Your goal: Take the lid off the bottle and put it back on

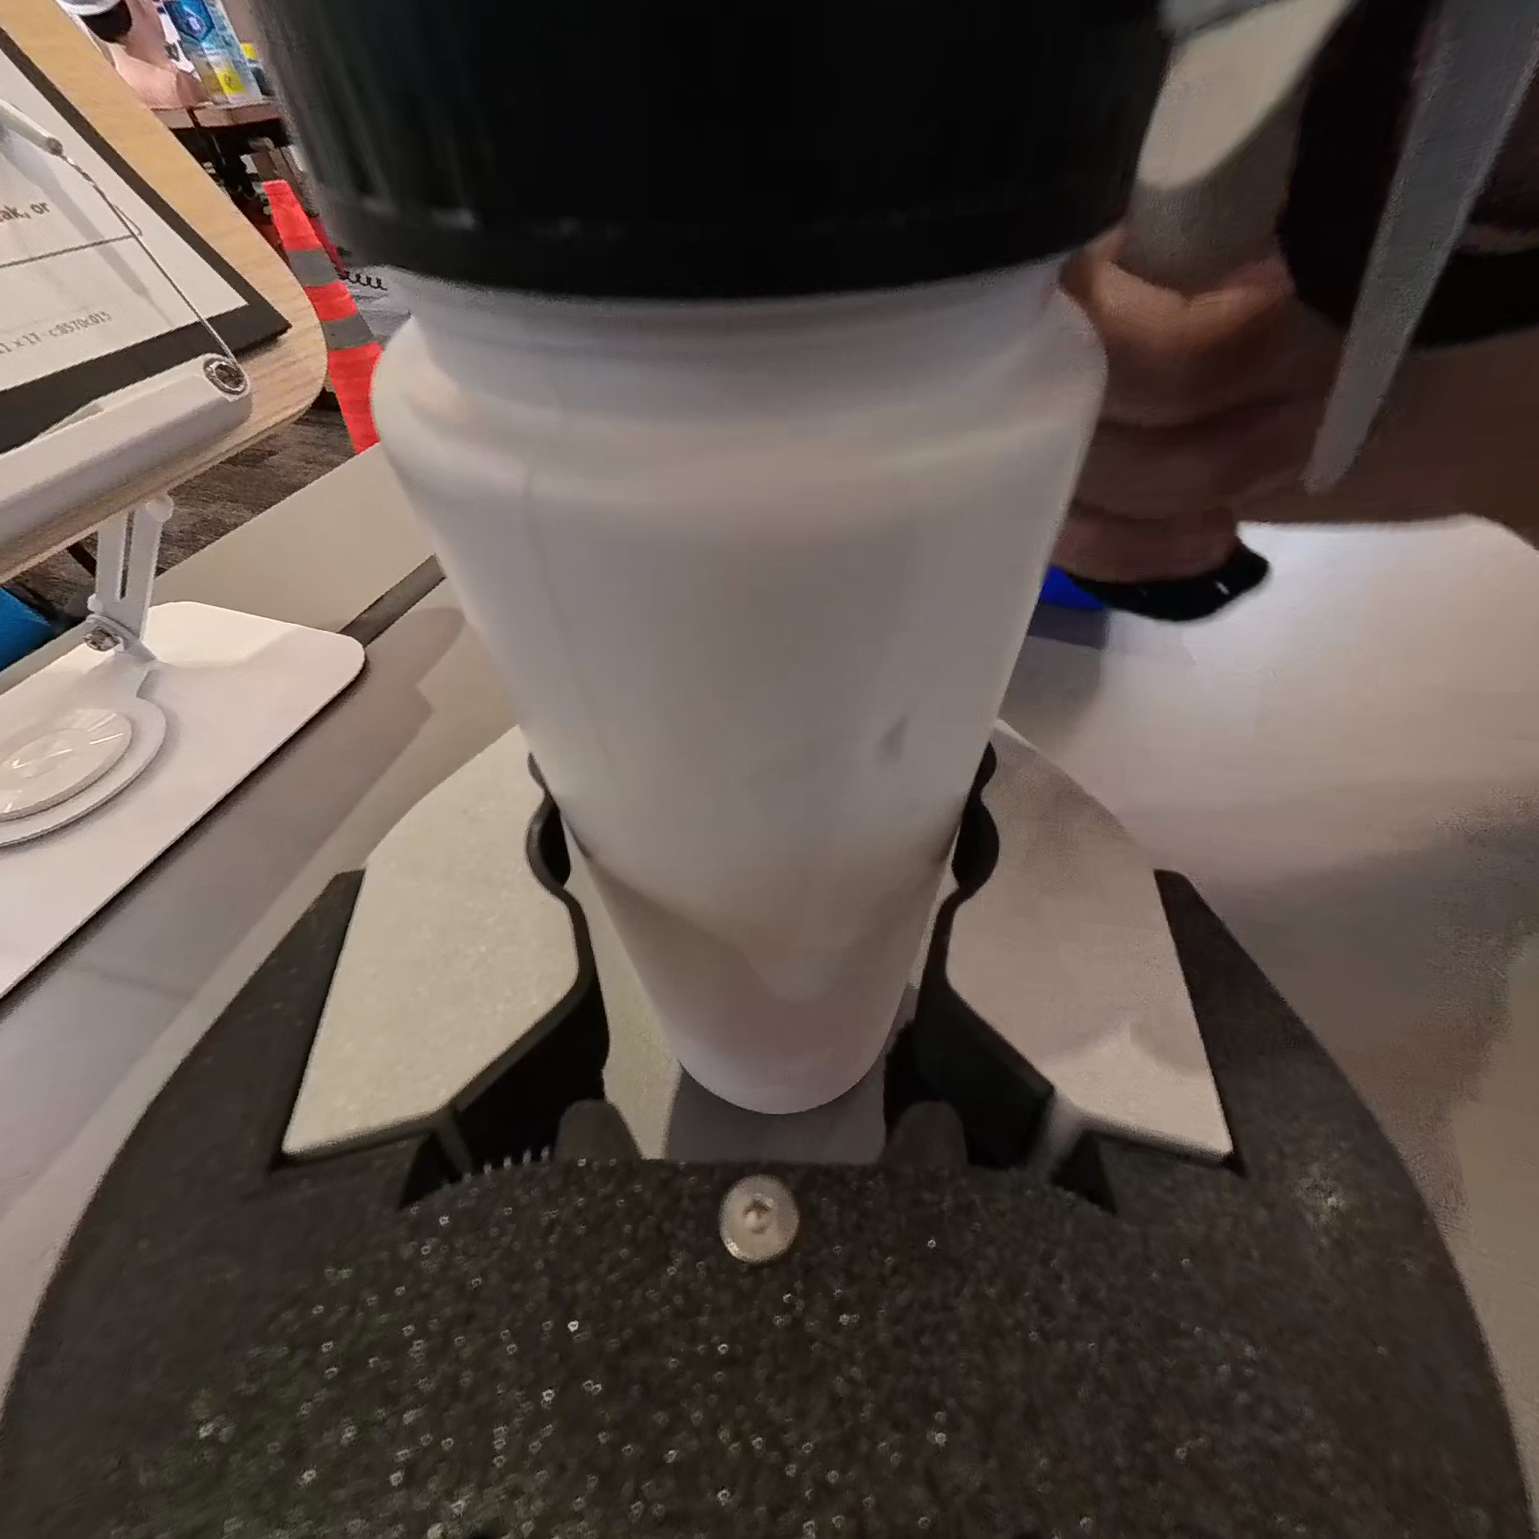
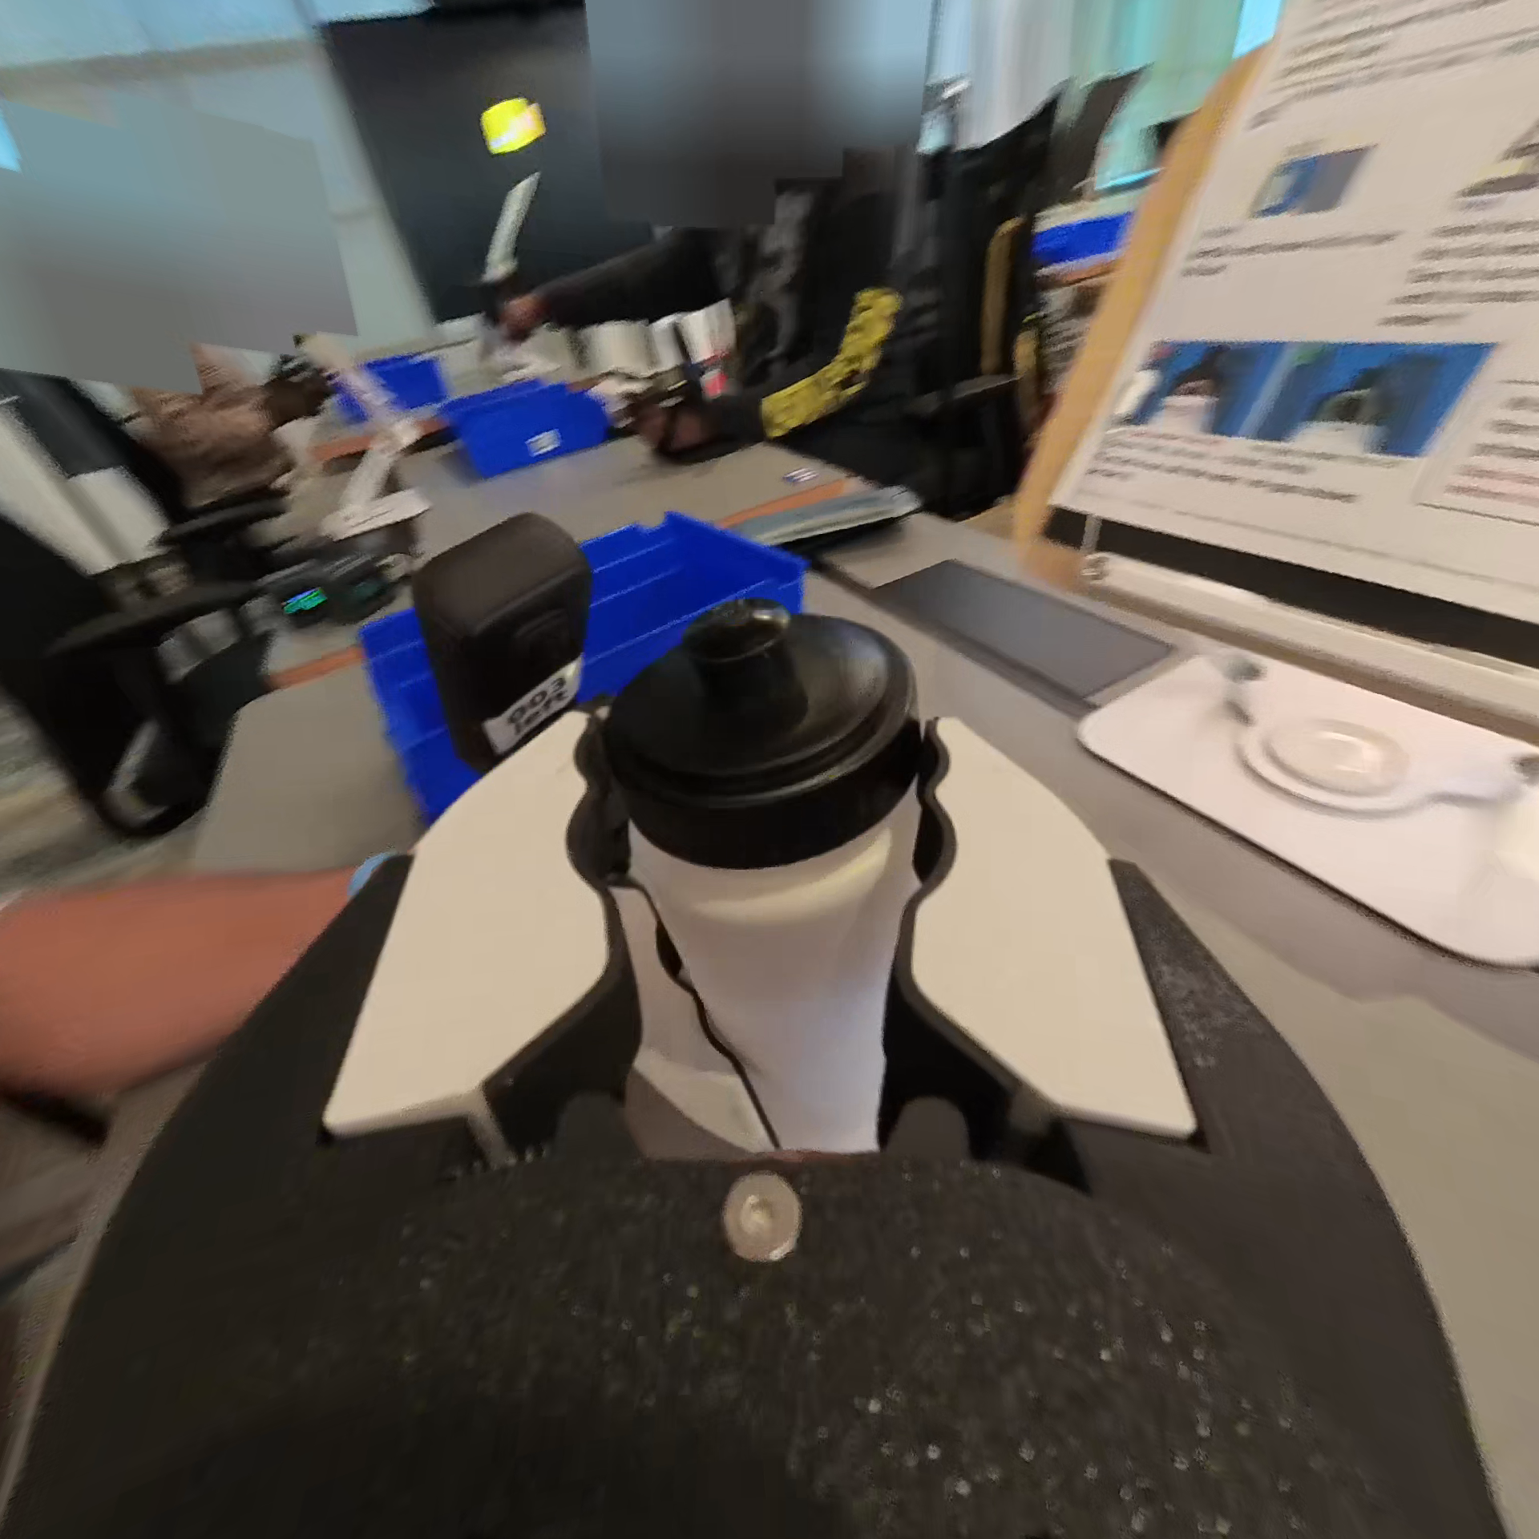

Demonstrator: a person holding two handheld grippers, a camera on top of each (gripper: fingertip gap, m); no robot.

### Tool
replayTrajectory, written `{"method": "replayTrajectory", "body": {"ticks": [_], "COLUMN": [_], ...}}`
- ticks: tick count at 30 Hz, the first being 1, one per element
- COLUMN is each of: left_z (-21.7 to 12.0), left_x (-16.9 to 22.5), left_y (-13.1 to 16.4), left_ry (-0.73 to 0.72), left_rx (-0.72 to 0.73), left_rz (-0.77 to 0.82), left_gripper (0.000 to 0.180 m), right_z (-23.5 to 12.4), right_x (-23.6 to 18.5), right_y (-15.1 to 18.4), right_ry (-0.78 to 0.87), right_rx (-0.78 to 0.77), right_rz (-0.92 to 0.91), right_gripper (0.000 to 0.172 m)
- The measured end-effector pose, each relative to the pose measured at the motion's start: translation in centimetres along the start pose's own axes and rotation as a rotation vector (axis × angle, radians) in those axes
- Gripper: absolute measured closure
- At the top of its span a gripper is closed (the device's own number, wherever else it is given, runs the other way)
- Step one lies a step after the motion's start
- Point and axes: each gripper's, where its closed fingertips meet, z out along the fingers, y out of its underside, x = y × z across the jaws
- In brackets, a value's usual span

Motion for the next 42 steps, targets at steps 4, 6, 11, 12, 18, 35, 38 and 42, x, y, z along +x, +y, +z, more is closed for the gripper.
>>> {"method": "replayTrajectory", "body": {"ticks": [4,6,11,12,18,35,38,42], "left_z": [0.0,0.0,0.0,0.0,0.0,0.0,0.0,0.1], "left_x": [0.1,0.1,0.1,0.1,0.2,0.4,0.5,0.4], "left_y": [0.0,0.0,0.0,0.0,0.0,0.0,0.0,0.0], "left_ry": [0.001,0.001,0.003,0.004,0.007,0.009,0.011,0.014], "left_rx": [-0.002,-0.002,-0.003,-0.003,-0.005,-0.003,-0.003,-0.001], "left_rz": [0.008,0.006,0.004,0.004,0.006,0.013,0.018,0.008], "left_gripper": [0.089,0.089,0.089,0.089,0.089,0.09,0.09,0.09], "right_z": [-0.2,-0.2,-0.8,-1.5,-2.6,-0.7,-0.9,-1.9], "right_x": [0.2,0.3,-0.4,-0.2,0.7,0.0,-0.1,-0.3], "right_y": [-0.1,-0.1,-0.4,-0.9,0.2,0.6,0.7,0.1], "right_ry": [0.326,0.443,0.386,0.352,-0.149,0.442,0.593,0.468], "right_rx": [0.125,0.145,0.091,0.1,-0.165,0.138,0.15,0.159], "right_rz": [0.028,0.037,-0.053,-0.088,-0.065,-0.03,-0.054,-0.084], "right_gripper": [0.101,0.101,0.088,0.088,0.088,0.104,0.104,0.101]}}
